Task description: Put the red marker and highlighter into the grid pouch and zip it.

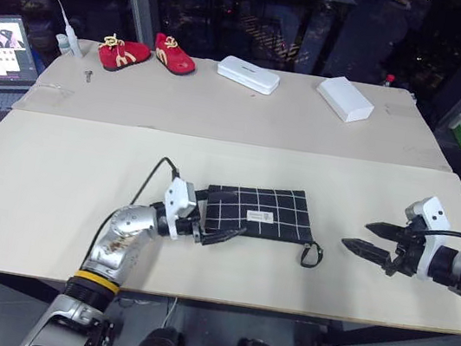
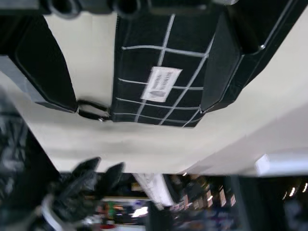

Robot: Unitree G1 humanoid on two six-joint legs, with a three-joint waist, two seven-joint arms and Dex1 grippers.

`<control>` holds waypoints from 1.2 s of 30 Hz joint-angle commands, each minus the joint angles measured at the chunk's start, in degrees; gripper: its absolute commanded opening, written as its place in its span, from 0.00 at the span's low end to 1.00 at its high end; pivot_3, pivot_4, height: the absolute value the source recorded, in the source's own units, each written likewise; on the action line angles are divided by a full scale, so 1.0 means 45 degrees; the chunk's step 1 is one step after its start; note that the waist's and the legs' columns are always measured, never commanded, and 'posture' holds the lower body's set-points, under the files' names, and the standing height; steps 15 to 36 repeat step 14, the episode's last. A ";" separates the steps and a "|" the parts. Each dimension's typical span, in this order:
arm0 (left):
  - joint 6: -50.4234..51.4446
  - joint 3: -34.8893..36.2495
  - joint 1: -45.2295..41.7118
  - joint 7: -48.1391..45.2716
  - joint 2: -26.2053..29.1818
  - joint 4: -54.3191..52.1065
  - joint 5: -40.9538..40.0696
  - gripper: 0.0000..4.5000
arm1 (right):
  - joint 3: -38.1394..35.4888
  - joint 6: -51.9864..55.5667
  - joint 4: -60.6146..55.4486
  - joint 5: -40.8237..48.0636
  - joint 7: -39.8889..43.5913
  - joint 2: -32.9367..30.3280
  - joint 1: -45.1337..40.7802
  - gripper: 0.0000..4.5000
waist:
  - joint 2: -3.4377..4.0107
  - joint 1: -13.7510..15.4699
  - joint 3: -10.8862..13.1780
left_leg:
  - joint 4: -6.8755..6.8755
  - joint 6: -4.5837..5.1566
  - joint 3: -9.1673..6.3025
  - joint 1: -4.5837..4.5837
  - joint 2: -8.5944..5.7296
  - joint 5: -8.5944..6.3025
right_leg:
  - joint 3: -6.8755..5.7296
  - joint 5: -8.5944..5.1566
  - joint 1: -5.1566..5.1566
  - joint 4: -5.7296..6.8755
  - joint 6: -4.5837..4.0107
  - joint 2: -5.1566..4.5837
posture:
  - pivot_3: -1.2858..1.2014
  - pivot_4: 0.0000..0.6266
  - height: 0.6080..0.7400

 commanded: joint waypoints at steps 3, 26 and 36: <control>0.2917 0.2617 0.0858 0.2068 0.1261 -0.1078 -0.1016 0.98 | -0.1101 -0.1400 0.1335 -0.0173 0.0222 -0.0376 0.0097 0.97 | 0.0000 -0.0036 0.0000 | -0.0001 0.0000 0.0003 0.0000 -0.0002 0.0000 | 0.0005 -0.0002 -0.0002 -0.0002 0.0003 0.0002 | 0.52 0.24 1.00; 0.2511 0.4226 0.2160 0.2795 0.1839 -0.1055 -0.0612 0.98 | -0.0567 -0.2125 0.2995 -0.0607 0.0145 0.0047 -0.0493 0.97 | 0.0001 0.0076 0.0000 | -0.0003 -0.0001 0.0024 0.0003 -0.0004 -0.0001 | 0.0021 -0.0004 -0.0004 -0.0004 -0.0001 0.0000 | 0.52 0.24 1.00; 0.2511 0.4226 0.2160 0.2795 0.1839 -0.1055 -0.0612 0.98 | -0.0567 -0.2125 0.2995 -0.0607 0.0145 0.0047 -0.0493 0.97 | 0.0001 0.0076 0.0000 | -0.0003 -0.0001 0.0024 0.0003 -0.0004 -0.0001 | 0.0021 -0.0004 -0.0004 -0.0004 -0.0001 0.0000 | 0.52 0.24 1.00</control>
